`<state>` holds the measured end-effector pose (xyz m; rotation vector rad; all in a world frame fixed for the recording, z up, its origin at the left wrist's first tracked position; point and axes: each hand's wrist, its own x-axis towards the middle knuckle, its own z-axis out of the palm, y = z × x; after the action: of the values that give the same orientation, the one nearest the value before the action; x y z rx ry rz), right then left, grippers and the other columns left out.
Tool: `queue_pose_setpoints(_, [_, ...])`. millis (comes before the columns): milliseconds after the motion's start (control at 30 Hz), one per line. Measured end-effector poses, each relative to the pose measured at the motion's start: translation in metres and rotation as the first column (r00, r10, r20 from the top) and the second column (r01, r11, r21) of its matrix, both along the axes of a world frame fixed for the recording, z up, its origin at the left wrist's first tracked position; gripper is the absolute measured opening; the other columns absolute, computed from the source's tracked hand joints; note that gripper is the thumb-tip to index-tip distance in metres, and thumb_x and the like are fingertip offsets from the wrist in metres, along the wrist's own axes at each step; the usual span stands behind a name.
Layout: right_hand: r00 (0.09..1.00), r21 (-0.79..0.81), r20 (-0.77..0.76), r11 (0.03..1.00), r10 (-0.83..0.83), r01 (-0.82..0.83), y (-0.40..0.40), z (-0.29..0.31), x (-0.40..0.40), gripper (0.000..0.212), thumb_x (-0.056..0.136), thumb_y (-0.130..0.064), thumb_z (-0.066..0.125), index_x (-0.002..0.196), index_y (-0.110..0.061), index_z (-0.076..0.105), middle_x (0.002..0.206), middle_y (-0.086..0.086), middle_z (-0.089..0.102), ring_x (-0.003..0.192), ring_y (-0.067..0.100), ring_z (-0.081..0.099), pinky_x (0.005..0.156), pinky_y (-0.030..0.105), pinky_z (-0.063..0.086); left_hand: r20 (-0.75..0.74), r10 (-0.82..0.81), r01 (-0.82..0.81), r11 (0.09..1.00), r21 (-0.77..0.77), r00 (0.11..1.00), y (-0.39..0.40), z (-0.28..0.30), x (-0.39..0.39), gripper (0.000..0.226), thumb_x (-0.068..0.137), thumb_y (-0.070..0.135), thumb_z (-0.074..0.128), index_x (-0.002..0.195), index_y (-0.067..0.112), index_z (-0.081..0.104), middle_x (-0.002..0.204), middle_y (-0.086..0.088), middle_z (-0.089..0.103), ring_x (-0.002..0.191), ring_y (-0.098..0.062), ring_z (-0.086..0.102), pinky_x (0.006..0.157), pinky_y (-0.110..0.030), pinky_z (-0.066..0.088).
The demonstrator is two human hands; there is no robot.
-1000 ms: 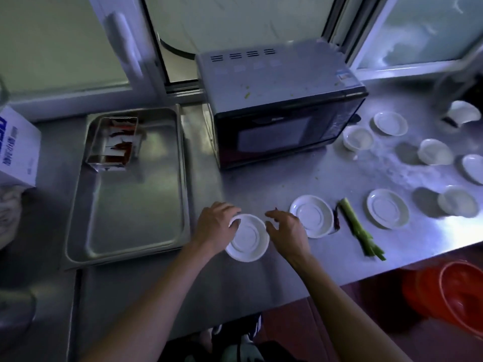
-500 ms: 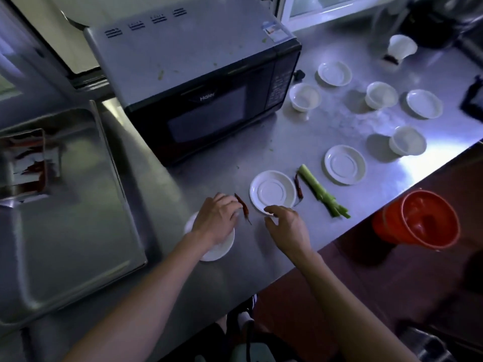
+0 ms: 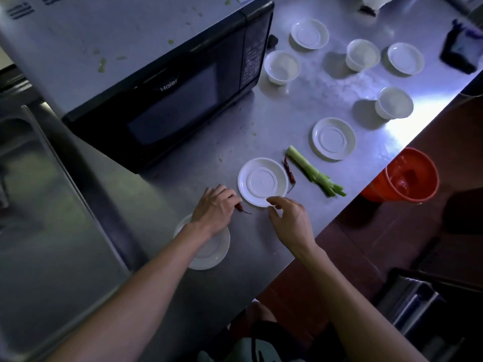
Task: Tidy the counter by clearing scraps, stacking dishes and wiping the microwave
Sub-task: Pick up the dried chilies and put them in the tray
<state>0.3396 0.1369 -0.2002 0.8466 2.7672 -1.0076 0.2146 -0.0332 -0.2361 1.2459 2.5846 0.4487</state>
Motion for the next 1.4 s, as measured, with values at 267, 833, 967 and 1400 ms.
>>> queue_pose_setpoints(267, [0.999,0.009,0.006,0.999,-0.034,0.034,-0.005,-0.005,0.001,0.027,0.093,-0.015,0.063,0.119,-0.016,0.070,0.113,0.006,0.071,0.104,0.023,0.064,0.087,0.037,0.051,0.024,0.035,-0.032,0.995,-0.092,0.999,-0.001,-0.014,0.001,0.018,0.091,0.022,0.059,0.104,0.024,0.071,0.104,0.006,0.059,0.108,-0.020,0.051,0.084,-0.035,0.035])
queue_pose_setpoints(833, [0.986,0.005,0.018,0.986,-0.168,0.168,0.047,-0.013,-0.006,0.029,0.092,-0.016,0.060,0.120,-0.017,0.069,0.116,0.002,0.070,0.104,0.020,0.063,0.088,0.036,0.051,0.026,0.100,-0.103,0.980,0.172,0.995,0.022,0.012,0.004,0.005,0.085,0.014,0.074,0.089,0.016,0.072,0.088,0.005,0.068,0.083,-0.026,0.060,0.070,-0.043,0.046])
queue_pose_setpoints(967, [0.979,-0.017,0.006,0.979,-0.203,0.203,0.070,-0.022,-0.019,0.025,0.094,-0.020,0.060,0.117,-0.021,0.069,0.112,0.001,0.068,0.103,0.019,0.062,0.083,0.036,0.050,0.050,0.129,-0.135,0.983,0.128,0.990,0.052,0.017,-0.001,0.006,0.088,0.017,0.069,0.093,0.017,0.073,0.092,0.004,0.071,0.088,-0.026,0.059,0.075,-0.042,0.044])
queue_pose_setpoints(1400, [0.996,0.069,0.016,0.994,0.085,-0.086,0.110,-0.026,-0.064,0.018,0.092,-0.004,0.053,0.097,-0.004,0.070,0.101,0.015,0.068,0.090,0.034,0.061,0.076,0.046,0.050,0.127,0.261,-0.275,0.955,0.109,0.957,0.106,0.025,-0.009,0.020,0.085,0.012,0.073,0.104,0.018,0.077,0.100,0.002,0.074,0.089,-0.026,0.063,0.074,-0.041,0.051])
